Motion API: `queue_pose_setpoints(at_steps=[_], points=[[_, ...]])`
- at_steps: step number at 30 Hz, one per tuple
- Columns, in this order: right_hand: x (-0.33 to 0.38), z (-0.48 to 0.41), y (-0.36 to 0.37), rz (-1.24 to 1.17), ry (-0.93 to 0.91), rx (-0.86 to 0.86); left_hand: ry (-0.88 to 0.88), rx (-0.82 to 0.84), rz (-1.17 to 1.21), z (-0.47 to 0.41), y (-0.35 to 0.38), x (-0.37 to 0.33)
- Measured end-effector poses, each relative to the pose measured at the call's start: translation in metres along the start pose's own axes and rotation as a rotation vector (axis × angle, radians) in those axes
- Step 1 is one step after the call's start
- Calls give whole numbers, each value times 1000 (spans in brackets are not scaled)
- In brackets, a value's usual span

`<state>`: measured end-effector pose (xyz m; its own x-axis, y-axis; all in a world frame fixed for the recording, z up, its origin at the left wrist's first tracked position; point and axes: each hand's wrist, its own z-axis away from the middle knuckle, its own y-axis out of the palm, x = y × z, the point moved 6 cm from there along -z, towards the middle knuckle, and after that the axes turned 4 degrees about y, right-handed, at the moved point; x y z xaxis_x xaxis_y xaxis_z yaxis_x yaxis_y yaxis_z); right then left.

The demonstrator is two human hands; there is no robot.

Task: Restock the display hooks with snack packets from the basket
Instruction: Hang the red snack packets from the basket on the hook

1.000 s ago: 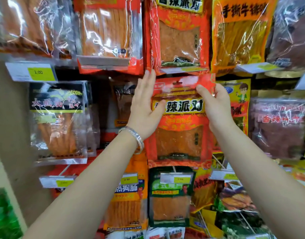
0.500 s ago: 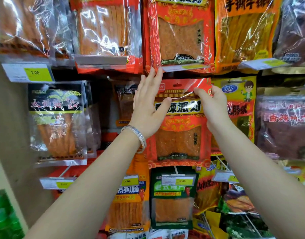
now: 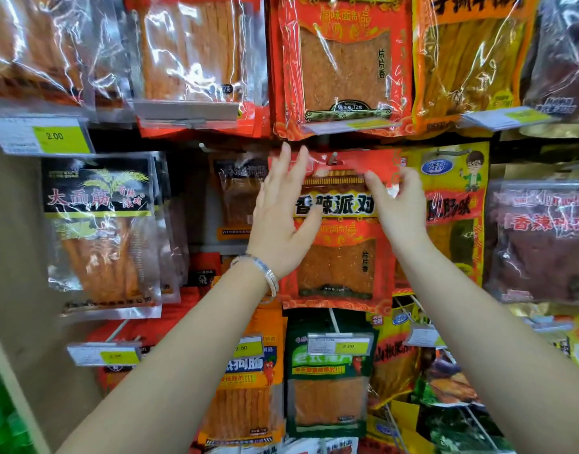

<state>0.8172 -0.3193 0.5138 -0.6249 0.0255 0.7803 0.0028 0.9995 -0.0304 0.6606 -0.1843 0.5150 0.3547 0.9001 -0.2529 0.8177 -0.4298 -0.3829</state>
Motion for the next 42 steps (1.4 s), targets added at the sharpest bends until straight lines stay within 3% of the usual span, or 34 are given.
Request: queue_pose_setpoints(at_steps=[2,5,9,12,22,28,32,34,37,39,42], points=[[-13,14,-4,56,-58,-53,-40,118,-76,17,16,19],[-28,44,-5,335,-336,-97,-77,284,-217,46,38,52],[-56,73,16,710,-589,126,-33,422,-496,65,56,82],[-75,71,30,945,-554,287,-34,447,-634,61,64,97],[-91,40,75,1140,-334,349,-107,525,-696,33,76,135],[-70,43,72,1102,-214,436,-127,603,-568,31,72,127],[-41,63,41,829,-81,445,-175,621,-268,41,48,98],[-32,86,22,675,-31,423,-192,518,-149,56,26,81],[-38,138,-5,523,31,449,-225,231,-50,104,-21,58],[-52,185,-18,457,106,514,-330,187,10,157,-40,46],[-85,273,-32,424,249,646,-595,272,64,264,-50,35]])
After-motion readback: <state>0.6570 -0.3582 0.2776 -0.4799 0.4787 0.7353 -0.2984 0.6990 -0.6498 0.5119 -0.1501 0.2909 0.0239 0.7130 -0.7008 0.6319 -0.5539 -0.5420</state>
